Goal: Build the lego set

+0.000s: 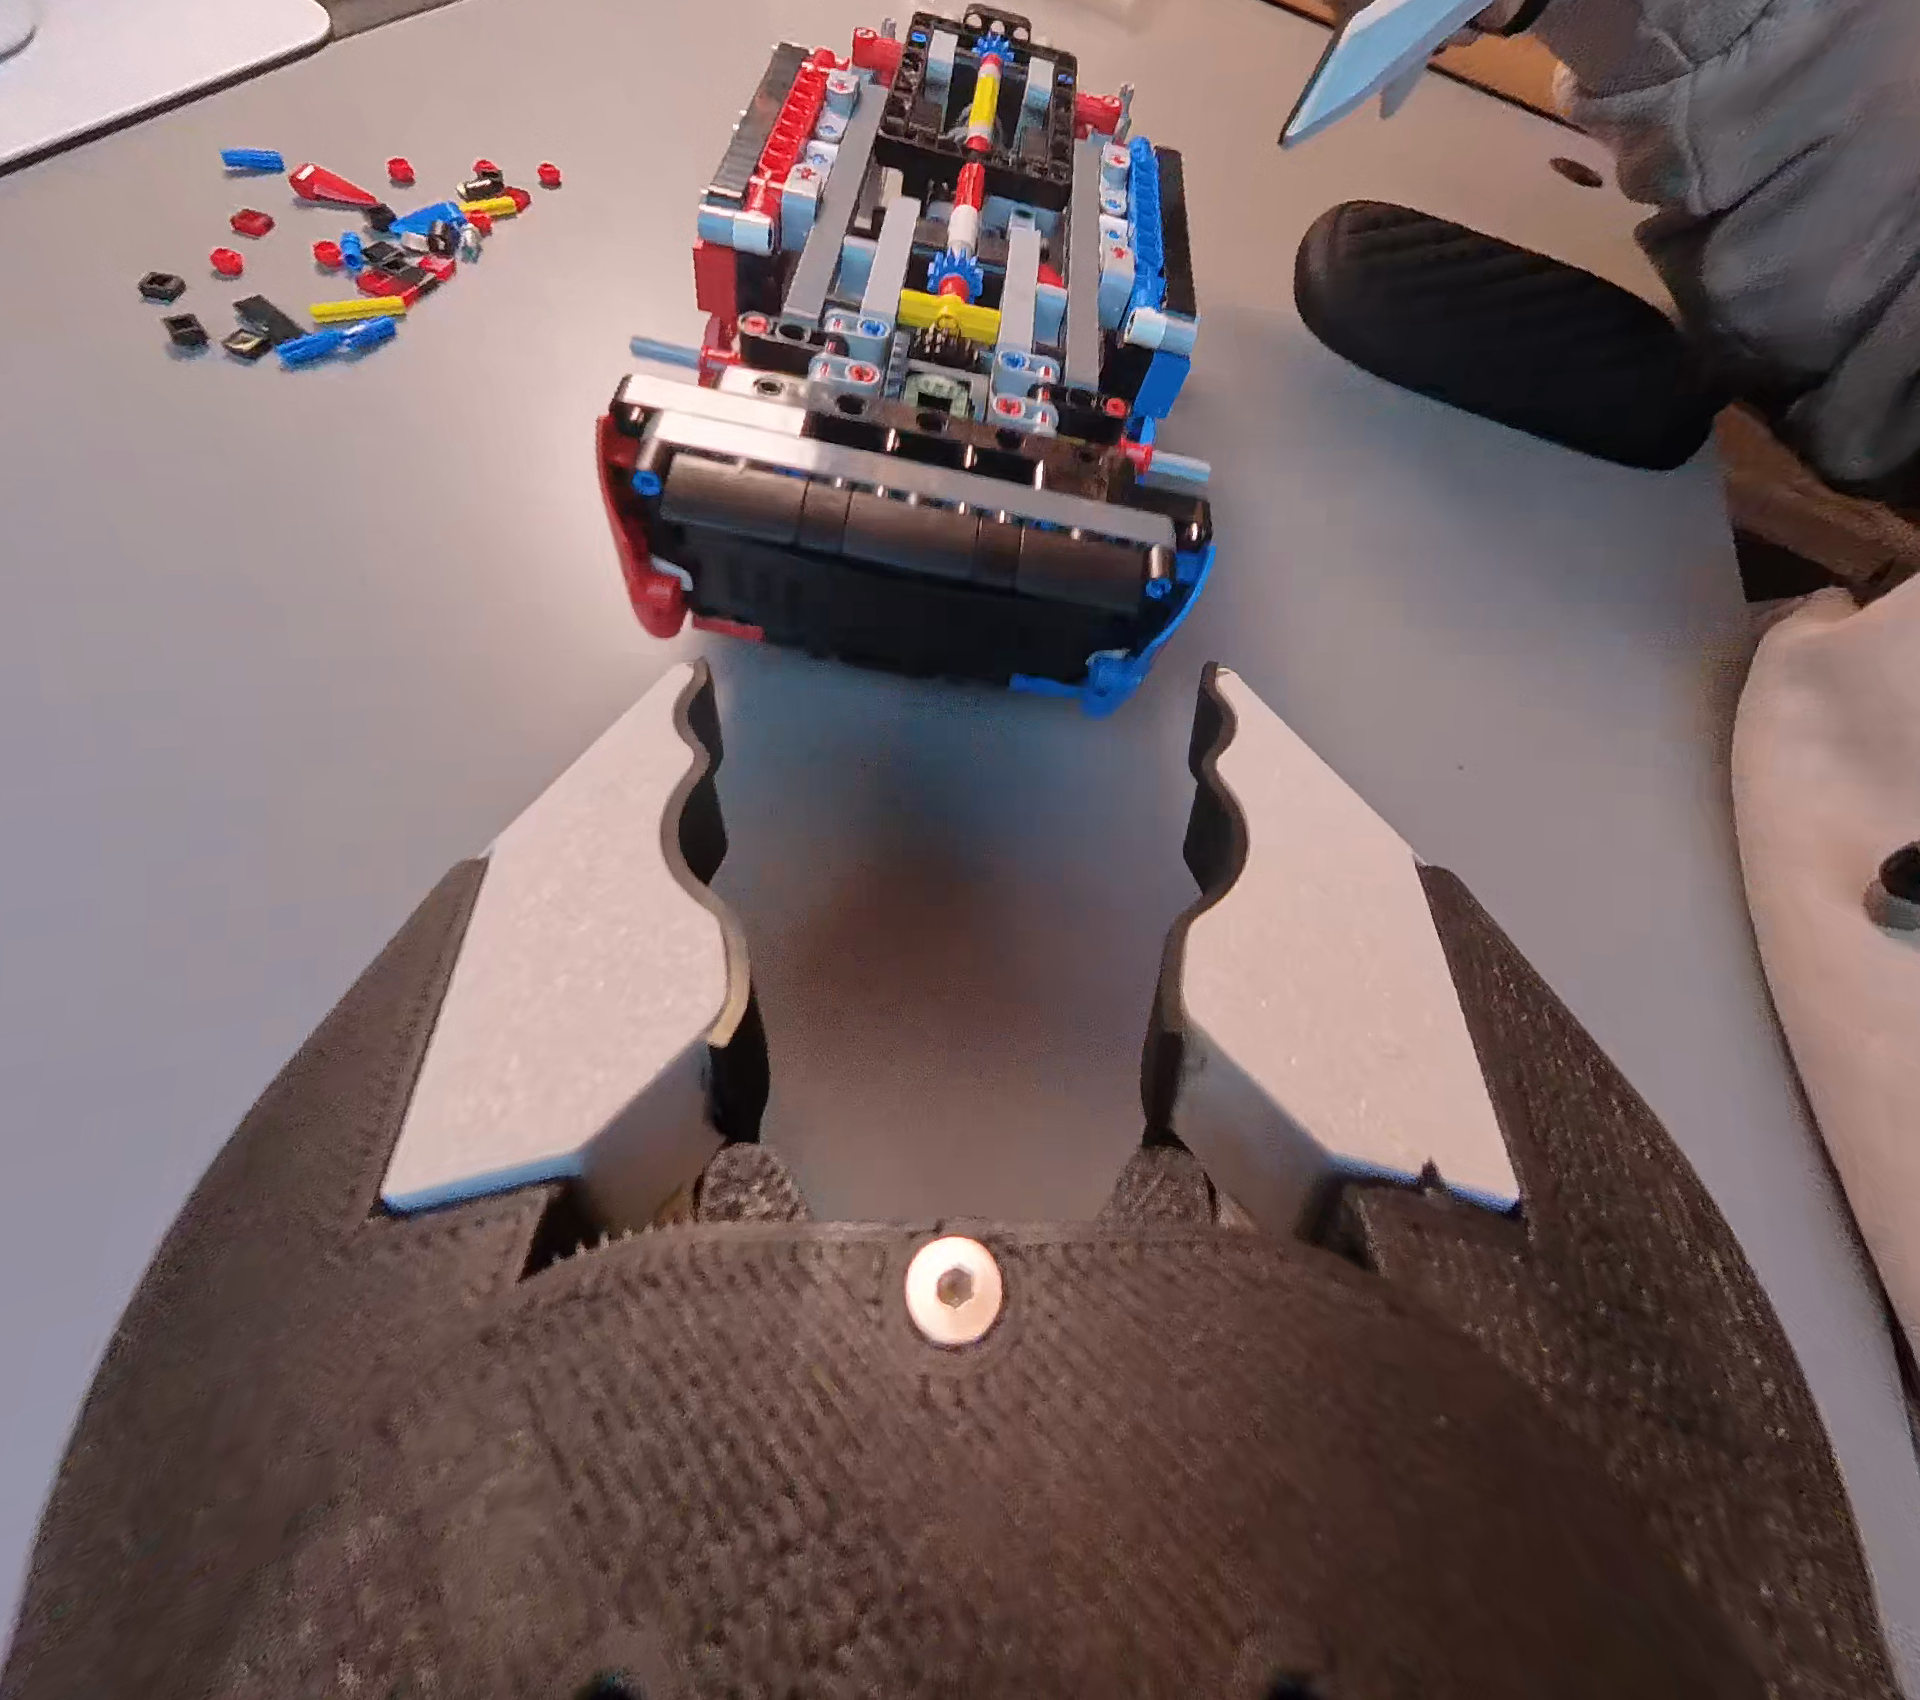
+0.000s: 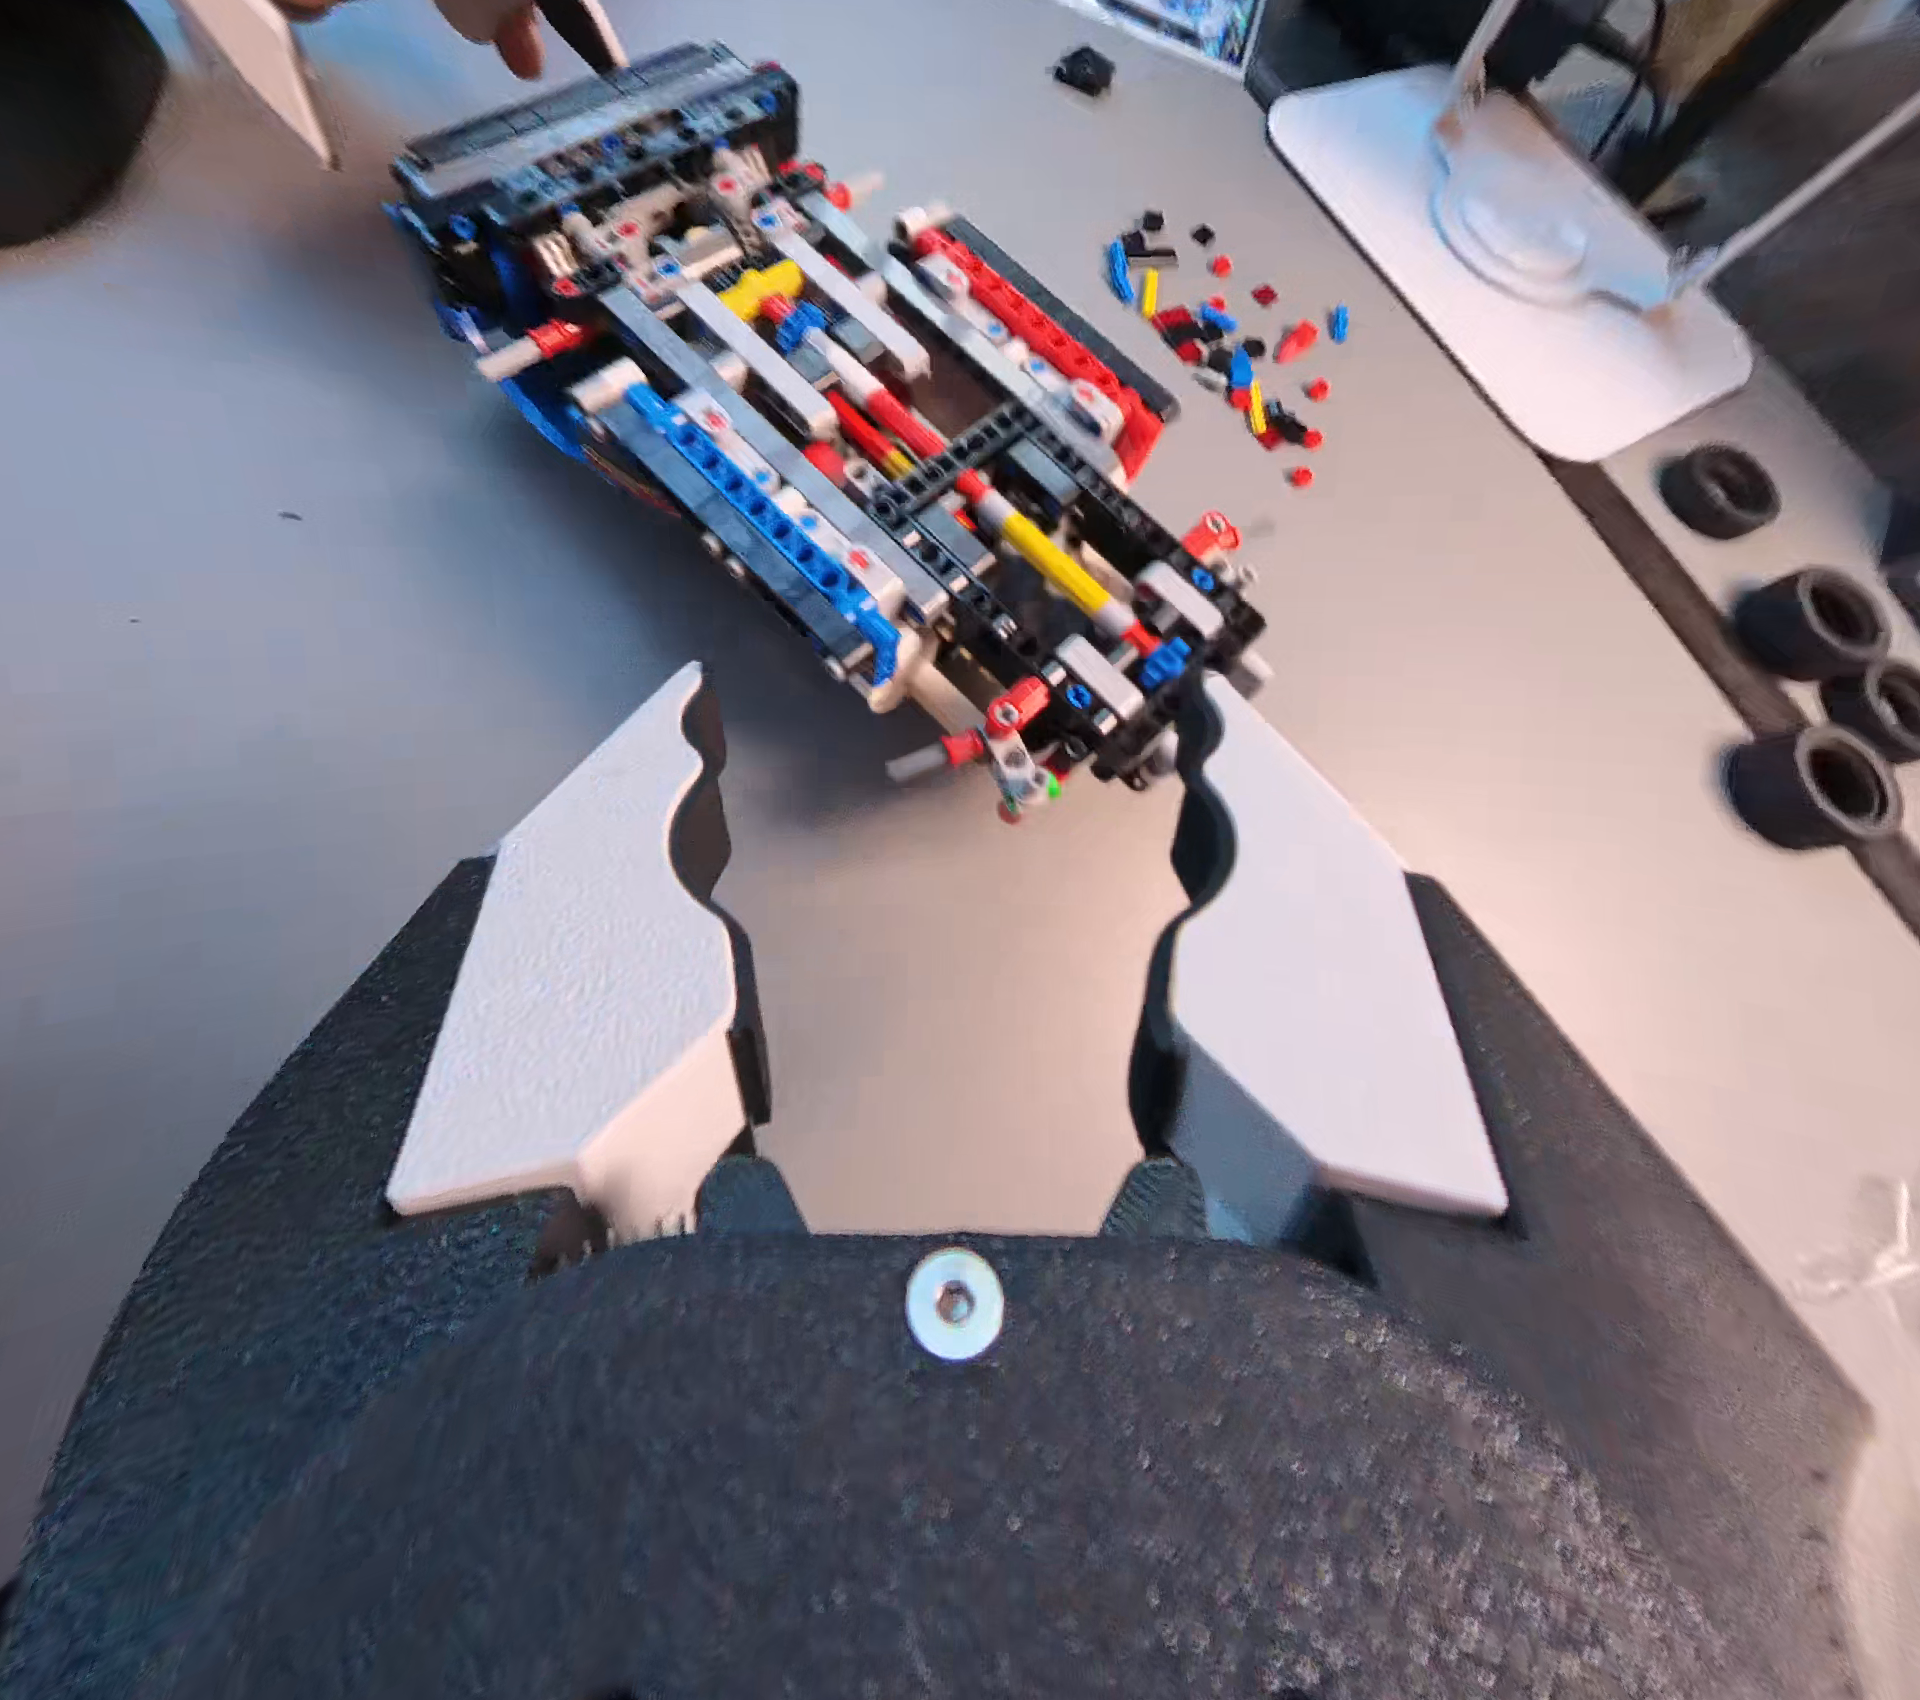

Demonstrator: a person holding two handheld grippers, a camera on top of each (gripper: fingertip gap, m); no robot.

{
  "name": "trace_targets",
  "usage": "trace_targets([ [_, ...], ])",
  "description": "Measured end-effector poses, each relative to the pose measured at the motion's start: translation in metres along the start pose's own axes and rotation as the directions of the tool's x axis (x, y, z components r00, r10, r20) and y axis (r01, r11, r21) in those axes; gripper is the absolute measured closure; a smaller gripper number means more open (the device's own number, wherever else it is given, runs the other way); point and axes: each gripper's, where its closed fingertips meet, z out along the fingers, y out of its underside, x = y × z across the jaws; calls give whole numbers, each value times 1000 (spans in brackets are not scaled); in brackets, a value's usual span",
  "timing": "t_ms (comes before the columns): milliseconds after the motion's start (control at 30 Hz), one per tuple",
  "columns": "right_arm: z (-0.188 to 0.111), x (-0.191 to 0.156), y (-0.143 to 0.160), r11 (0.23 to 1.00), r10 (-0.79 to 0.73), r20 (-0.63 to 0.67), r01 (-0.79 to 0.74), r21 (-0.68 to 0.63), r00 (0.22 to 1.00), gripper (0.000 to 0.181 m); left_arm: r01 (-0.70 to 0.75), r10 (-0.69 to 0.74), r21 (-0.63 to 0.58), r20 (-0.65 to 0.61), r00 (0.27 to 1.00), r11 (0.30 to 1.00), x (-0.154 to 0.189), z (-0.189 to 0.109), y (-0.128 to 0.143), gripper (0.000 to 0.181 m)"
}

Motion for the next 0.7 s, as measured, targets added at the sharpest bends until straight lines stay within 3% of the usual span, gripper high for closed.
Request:
trace_targets([
  [133, 9, 12, 27, 997, 66, 15, -65, -28, 998, 84, 32, -31, 23, -19, 999, 999, 3, 17, -13, 85],
  [233, 23, 16, 36, 991, 133, 25, -133, -10, 991, 84, 4, -4, 30, -4, 1000, 1000, -4, 22, -17, 90],
  [400, 35, 20, 27, 990, 141, -48, -139, 39, 989, 98, -1, 2, 35, -18, 1000, 999, -14, 20, -17, 90],
  [567, 40, 19, 17, 990, 139, -43, -137, 41, 989, 94, -31, 30, 25, 34, 999, 999, -28, 10, -15, 96],
  [633, 28, 17, 10, 993, 114, 2, -114, 27, 993, 92, -69, 66, 28, 71, 995, 997, -30, -2, -22, 95],
  [700, 7, 32, -13, 992, 90, -14, -88, 95, 996, 99, -109, 98, 83, 130, 987, 991, -37, -20, -43, 100],
])
